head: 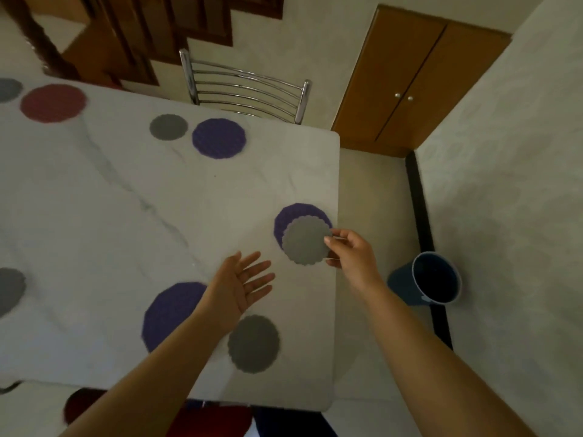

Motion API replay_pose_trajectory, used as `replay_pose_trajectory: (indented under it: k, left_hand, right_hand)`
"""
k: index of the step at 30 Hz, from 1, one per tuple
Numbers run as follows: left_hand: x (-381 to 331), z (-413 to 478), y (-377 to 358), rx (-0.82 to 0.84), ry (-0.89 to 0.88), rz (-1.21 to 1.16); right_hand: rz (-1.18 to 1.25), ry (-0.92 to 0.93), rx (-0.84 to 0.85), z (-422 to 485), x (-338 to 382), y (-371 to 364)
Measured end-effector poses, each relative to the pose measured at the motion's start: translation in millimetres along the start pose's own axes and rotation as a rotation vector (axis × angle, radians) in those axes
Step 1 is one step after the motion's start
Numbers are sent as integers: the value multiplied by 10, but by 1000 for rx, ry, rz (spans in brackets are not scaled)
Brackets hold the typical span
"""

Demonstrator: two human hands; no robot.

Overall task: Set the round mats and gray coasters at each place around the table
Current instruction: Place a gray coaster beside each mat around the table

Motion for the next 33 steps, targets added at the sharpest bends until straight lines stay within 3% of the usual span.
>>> replay_pose_trajectory:
  k: [9,16,27,33]
  left_hand:
    - [-32,505,-195,-136,14,-95]
    - [-105,799,-212,-209,25,-137]
    - [-112,899,-205,-276,55,-162]
    - [-145,831,-261,-284,44,-167]
  right_hand:
    - [103,-38,-183,1244,54,33]
    - [89,-16,-176,1930,91,-199]
    - [-381,124,-230,2226,-84,-200]
    - [-439,166,-229,2161,38,-170]
Point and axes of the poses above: each hand's wrist, its own z-axis towards the middle knuckle, its own y-axis out of the back of the hand, x = y × z, the point moved 1 cm from there along z, towards the middle knuckle, and after that the axes turned 12 degrees about z, right-handed, at the moved point
